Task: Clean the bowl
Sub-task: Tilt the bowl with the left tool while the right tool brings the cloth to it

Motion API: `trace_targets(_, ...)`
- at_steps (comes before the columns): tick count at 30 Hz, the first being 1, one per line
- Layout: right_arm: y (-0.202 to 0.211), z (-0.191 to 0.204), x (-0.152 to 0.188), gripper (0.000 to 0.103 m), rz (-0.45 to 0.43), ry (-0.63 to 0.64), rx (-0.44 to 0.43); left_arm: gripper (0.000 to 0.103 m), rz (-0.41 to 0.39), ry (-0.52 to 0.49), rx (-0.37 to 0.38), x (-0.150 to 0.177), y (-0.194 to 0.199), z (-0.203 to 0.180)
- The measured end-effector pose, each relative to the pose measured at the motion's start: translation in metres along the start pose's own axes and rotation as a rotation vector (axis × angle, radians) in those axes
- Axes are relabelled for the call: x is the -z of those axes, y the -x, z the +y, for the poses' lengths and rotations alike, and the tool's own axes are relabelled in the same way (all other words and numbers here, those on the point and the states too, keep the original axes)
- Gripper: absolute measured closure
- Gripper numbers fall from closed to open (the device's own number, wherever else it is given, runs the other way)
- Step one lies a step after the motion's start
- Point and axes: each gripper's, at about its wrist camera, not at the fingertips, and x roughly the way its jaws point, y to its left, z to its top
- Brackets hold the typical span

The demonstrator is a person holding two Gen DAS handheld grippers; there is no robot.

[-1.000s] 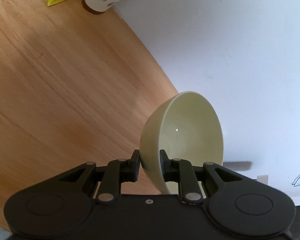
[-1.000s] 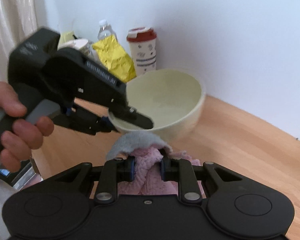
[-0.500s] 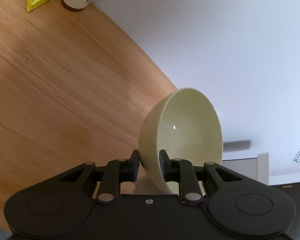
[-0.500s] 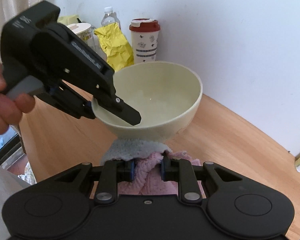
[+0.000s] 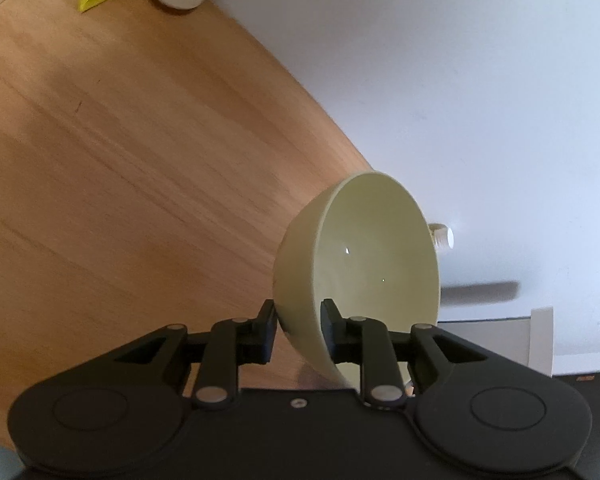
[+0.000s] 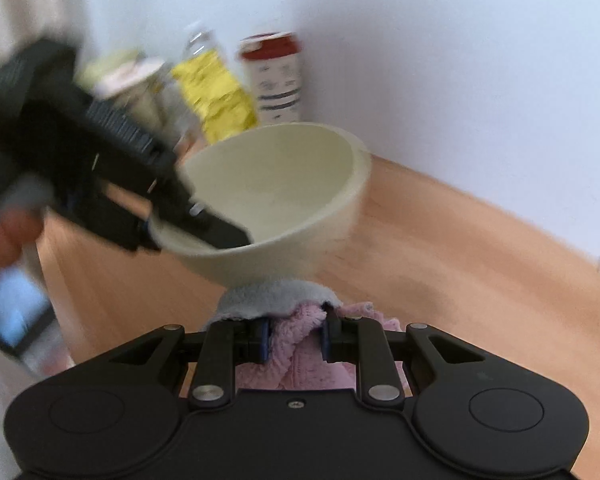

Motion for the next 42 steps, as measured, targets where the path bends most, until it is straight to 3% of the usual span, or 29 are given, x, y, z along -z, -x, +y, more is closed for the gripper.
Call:
trace_targets(6, 0.024, -0.057, 0.01, 0.078, -0.118, -0.52, -0.085, 0.081, -0.003, 0.035, 0.042, -0.001, -0.004, 0.001)
trace_targets(10, 0.025, -0.088, 0.023, 0.078, -0.207, -0.857, -0.143, 0.081, -0.004, -0.002, 0.041, -0.001, -0.006, -0.006)
trace_targets(15, 0.015, -0.094, 0.03, 0.078, -0.235, -1.016, -0.207, 0.081, -0.008, -0.047, 0.04, -0.001, -0.004, -0.01)
trace_targets(21, -0.017, -0.099, 0.05, 0.078, -0.25, -1.31, -0.364, 0.081, -0.016, -0.096, 0.032, 0.001, -0.001, -0.015)
trace_targets(30, -0.038, -0.089, 0.064, 0.078, -0.181, -1.379, -0.381, 0.081, -0.026, -0.111, 0.022, 0.005, 0.008, -0.013)
trace_targets(33, -0.037, -0.088, 0.065, 0.078, -0.201, -1.416, -0.43, 0.081, -0.03, -0.104, 0.018, 0.005, 0.009, -0.012)
trace_targets(38, -0.02, -0.101, 0.059, 0.078, -0.317, -1.444, -0.53, 0.081, -0.029, -0.096, 0.015, 0.006, 0.007, -0.012)
trace_targets(42, -0.017, -0.099, 0.051, 0.078, -0.326, -1.419, -0.506, 0.081, -0.013, -0.081, 0.037, 0.006, 0.007, -0.011)
